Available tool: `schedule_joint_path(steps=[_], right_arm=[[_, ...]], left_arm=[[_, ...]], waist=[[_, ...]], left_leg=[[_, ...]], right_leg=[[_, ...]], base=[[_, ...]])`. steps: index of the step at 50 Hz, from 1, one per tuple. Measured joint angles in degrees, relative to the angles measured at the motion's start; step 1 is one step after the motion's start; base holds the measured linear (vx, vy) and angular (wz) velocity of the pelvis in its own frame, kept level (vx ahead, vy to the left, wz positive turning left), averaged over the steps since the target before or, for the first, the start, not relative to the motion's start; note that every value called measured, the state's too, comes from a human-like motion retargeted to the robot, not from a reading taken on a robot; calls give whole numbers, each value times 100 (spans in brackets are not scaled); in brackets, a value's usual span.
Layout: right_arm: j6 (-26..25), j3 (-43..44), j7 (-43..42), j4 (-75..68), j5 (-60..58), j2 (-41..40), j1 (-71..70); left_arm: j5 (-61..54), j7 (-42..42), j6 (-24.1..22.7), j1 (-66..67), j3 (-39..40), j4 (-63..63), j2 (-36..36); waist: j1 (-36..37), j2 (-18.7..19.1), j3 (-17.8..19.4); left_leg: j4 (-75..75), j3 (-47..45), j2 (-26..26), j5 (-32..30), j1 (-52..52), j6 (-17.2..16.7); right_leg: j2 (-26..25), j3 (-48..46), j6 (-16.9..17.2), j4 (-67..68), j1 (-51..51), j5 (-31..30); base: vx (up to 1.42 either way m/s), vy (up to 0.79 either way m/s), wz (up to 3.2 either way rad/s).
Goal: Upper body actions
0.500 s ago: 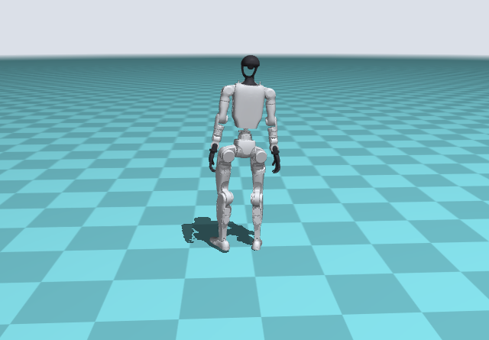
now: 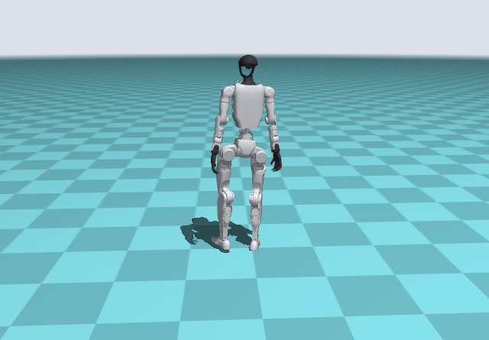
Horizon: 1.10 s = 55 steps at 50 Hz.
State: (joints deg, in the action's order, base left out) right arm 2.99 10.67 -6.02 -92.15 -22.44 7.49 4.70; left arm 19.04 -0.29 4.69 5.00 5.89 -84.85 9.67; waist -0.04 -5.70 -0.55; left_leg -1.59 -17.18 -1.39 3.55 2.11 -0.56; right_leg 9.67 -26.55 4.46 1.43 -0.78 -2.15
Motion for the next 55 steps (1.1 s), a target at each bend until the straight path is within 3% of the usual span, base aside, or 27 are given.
schedule_joint_path(steps=[4, 24, 43, 55], right_arm=[[5, -75, 77, 59, -89, -23, 1], [32, -39, 72, -110, -77, 131, 38], [167, -107, 349, -39, -139, 166, 78], [212, -180, 347, 77, -174, 133, -19]], left_arm=[[-79, 84, -10, 156, 83, -53, -74], [-406, -191, 92, 4, 253, 156, -104], [-395, -15, -53, -9, 163, -257, -190], [-392, 5, -8, -51, 163, -351, -157]], waist=[[-175, 108, -181], [3, 102, -303], [517, 96, -133], [483, 62, -136]], left_leg=[[17, 52, 65, -6, 53, -8], [131, 283, -29, -86, 84, 48], [106, 737, -271, -201, 234, 121], [141, 730, -269, -223, 277, 158]], right_leg=[[-79, -71, -7, -40, -2, 0], [-110, -348, -48, -117, -182, -35], [-6, -948, -36, -246, -497, -89], [-33, -981, -71, -282, -465, -180]], base=[[4, 1, 5], [6, 9, 12], [-2, 17, 31], [0, 0, 2]])
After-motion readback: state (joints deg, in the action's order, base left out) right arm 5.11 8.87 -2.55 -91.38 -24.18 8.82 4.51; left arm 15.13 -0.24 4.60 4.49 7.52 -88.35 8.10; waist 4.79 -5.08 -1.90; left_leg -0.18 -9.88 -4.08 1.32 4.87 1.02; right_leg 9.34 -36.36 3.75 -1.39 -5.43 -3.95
